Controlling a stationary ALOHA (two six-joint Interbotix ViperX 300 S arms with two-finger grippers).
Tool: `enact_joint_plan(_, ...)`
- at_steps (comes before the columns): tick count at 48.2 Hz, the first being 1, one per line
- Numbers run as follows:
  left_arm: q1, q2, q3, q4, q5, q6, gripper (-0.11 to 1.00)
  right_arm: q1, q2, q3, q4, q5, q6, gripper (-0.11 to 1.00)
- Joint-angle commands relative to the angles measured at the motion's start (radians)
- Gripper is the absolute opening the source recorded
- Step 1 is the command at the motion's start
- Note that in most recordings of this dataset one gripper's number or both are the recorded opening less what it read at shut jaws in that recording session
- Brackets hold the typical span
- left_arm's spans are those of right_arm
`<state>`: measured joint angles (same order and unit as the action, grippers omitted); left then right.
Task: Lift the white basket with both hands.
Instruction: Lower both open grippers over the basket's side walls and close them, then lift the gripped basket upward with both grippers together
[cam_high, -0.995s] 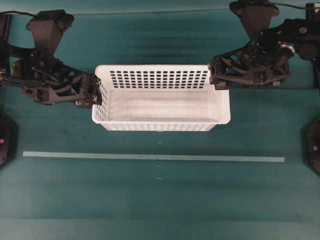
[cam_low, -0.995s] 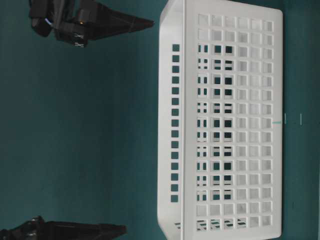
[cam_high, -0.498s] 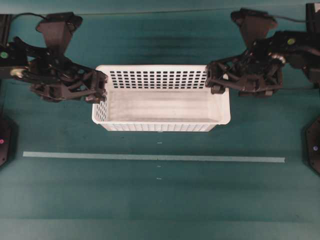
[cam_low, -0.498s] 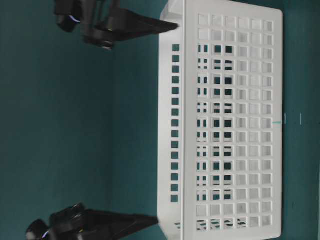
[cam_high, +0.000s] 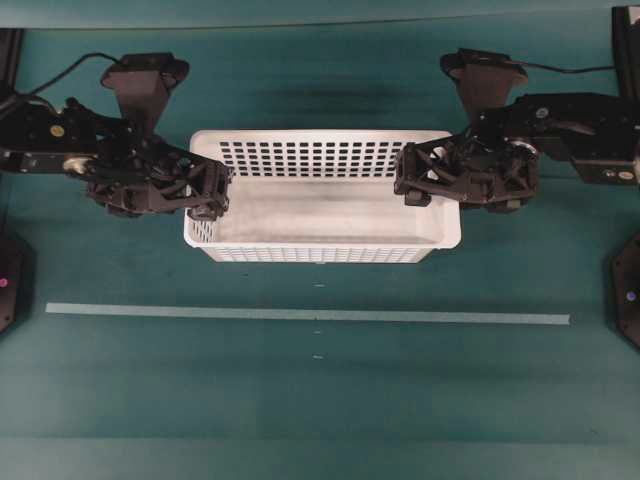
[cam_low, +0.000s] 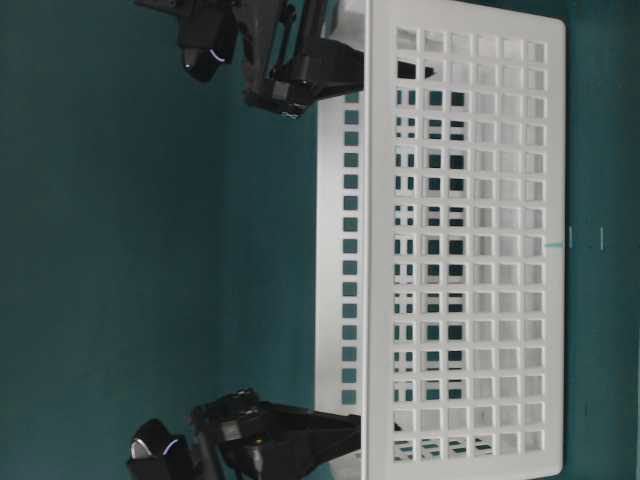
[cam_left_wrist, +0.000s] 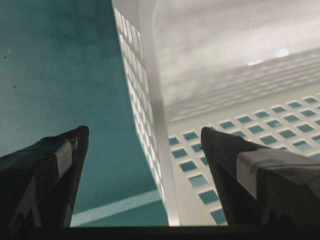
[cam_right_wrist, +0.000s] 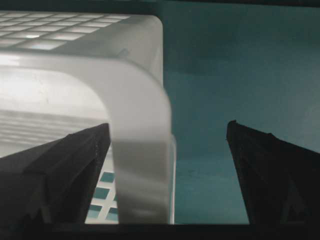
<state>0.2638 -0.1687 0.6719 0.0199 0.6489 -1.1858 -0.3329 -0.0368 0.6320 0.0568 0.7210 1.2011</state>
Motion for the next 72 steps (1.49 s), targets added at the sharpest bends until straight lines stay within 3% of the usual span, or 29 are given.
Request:
enact_joint_plan(1, 0.000, -0.003, -0.006, 0.003, -0.006, 0.000, 0.90, 0.003, 0.006, -0.008, 0.002, -0.005, 0.002, 0.95)
enact_joint_plan(13, 0.000, -0.002, -0.005, 0.003, -0.032, 0.000, 0.88, 0.003, 0.006, -0.008, 0.003, -0.014, 0.003, 0.93)
enact_joint_plan(21, 0.000, 0.018, -0.006, 0.003, -0.071, -0.002, 0.79, 0.003, 0.009, -0.009, 0.012, -0.017, 0.002, 0.71)
enact_joint_plan(33, 0.000, 0.018, -0.002, 0.003, -0.074, 0.000, 0.14, 0.003, 0.011, -0.006, 0.015, -0.020, 0.002, 0.18)
enact_joint_plan(39, 0.000, 0.017, 0.002, 0.003, -0.075, 0.000, 0.01, 0.003, 0.009, -0.006, 0.015, -0.020, 0.002, 0.17)
enact_joint_plan(58, 0.000, 0.015, 0.000, 0.003, -0.075, 0.000, 0.00, 0.005, 0.011, -0.005, 0.015, -0.034, -0.002, 0.17)
enact_joint_plan(72, 0.000, -0.025, -0.032, 0.003, -0.052, 0.000, 0.00, 0.008, -0.025, -0.034, 0.015, 0.021, -0.008, 0.17)
